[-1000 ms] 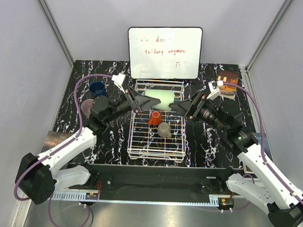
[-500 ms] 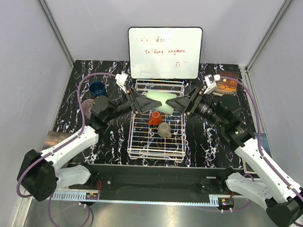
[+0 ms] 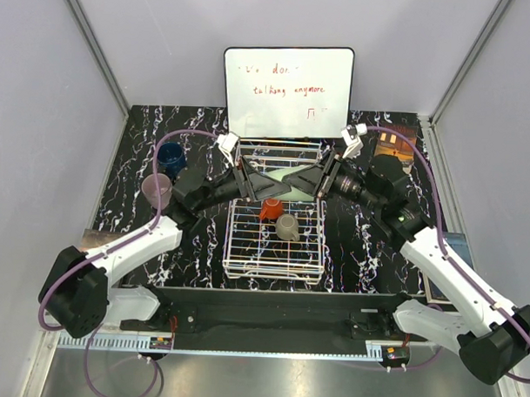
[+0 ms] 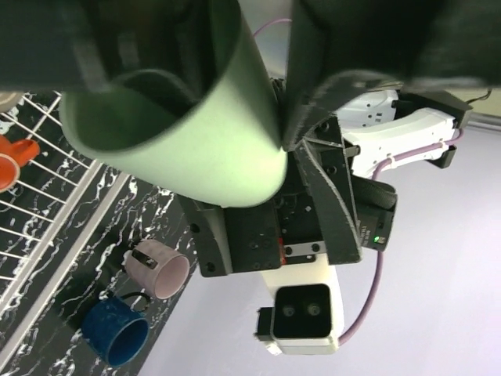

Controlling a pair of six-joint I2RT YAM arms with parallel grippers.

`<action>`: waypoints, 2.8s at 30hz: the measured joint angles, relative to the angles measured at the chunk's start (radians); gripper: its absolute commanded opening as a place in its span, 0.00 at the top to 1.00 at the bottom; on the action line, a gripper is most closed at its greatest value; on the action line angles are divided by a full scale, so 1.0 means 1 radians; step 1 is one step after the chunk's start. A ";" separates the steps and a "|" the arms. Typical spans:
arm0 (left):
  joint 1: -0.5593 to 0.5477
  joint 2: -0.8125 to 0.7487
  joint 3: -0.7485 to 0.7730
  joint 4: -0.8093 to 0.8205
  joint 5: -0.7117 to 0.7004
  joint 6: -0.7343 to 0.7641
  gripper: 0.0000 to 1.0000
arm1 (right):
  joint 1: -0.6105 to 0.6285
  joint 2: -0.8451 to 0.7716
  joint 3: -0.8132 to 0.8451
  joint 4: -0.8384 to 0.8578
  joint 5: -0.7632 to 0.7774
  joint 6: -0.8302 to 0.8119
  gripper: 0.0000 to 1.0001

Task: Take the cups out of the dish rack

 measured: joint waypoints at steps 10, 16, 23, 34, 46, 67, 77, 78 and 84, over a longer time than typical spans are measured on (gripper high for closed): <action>-0.012 -0.007 0.103 -0.100 0.076 0.072 0.23 | 0.001 -0.051 0.029 0.008 -0.054 -0.017 1.00; -0.016 -0.016 0.188 -0.380 0.022 0.233 0.01 | 0.000 -0.057 0.093 -0.134 0.064 -0.119 1.00; -0.014 -0.057 0.234 -0.727 -0.188 0.383 0.01 | -0.004 0.071 0.291 -0.343 0.260 -0.267 1.00; -0.014 -0.133 0.319 -1.192 -0.655 0.468 0.01 | -0.169 0.687 0.939 -0.666 0.514 -0.365 1.00; -0.014 -0.134 0.320 -1.422 -0.791 0.488 0.01 | -0.241 1.283 1.611 -1.109 0.797 -0.364 1.00; -0.014 0.051 0.320 -1.470 -0.784 0.541 0.01 | -0.287 1.611 1.788 -1.247 0.775 -0.364 1.00; -0.014 0.134 0.377 -1.473 -0.783 0.573 0.01 | -0.314 1.672 1.825 -1.202 0.725 -0.359 1.00; -0.014 0.141 0.383 -1.473 -0.783 0.575 0.01 | -0.314 1.672 1.822 -1.190 0.724 -0.359 1.00; -0.014 0.151 0.389 -1.472 -0.783 0.582 0.01 | -0.314 1.669 1.803 -1.162 0.719 -0.357 0.66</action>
